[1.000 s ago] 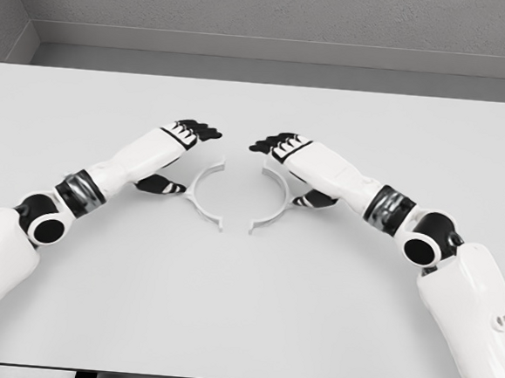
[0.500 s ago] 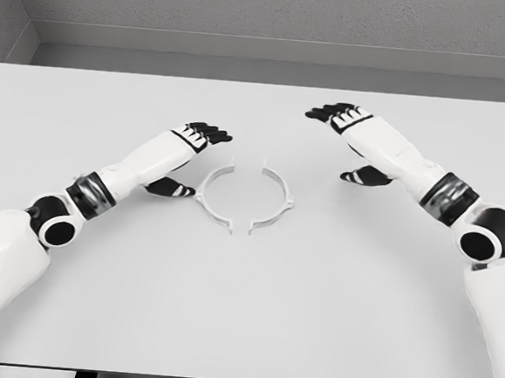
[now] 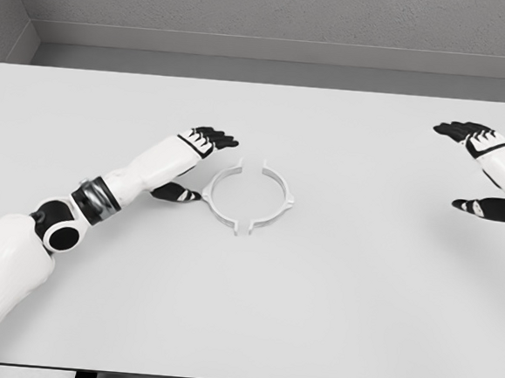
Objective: Assemble PVC drainage pipe clamps
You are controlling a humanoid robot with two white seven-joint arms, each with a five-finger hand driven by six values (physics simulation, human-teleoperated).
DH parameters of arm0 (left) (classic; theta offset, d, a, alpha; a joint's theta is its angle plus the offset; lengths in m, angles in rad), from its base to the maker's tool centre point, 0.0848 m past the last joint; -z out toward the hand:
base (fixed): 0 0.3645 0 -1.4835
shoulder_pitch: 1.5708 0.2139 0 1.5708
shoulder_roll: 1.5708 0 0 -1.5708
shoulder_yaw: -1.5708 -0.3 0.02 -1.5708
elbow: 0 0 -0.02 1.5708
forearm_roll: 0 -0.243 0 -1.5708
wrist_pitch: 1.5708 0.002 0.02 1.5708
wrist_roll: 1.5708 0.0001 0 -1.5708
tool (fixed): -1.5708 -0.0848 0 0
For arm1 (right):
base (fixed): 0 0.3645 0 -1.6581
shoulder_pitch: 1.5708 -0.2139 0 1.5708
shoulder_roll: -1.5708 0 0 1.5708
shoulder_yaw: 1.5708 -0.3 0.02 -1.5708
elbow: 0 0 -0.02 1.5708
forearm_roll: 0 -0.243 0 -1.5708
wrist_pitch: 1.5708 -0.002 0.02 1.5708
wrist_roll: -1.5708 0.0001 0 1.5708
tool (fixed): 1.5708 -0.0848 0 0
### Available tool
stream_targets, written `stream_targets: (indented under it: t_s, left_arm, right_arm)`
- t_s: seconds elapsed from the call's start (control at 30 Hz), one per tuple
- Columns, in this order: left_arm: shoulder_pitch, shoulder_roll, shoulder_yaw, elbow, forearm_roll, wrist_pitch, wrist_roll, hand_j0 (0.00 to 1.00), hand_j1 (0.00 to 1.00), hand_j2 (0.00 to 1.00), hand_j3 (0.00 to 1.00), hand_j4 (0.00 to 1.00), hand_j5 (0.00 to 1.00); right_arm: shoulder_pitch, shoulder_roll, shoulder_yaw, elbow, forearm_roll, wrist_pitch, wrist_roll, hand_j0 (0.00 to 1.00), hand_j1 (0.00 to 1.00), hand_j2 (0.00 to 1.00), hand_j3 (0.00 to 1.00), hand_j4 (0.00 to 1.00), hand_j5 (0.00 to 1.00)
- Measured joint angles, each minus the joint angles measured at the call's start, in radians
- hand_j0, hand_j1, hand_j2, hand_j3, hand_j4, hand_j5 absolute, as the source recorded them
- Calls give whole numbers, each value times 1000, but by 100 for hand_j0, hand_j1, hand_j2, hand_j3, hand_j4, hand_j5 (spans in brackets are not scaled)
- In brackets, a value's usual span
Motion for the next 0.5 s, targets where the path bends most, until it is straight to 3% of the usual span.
stream_targets:
  t_s: [0.5]
  left_arm:
    - [0,-7,0,-8,0,0,0,100,100,100,100,100,100]
  right_arm:
    - [2,0,-6,5,-2,0,1,100,100,100,100,100,100]
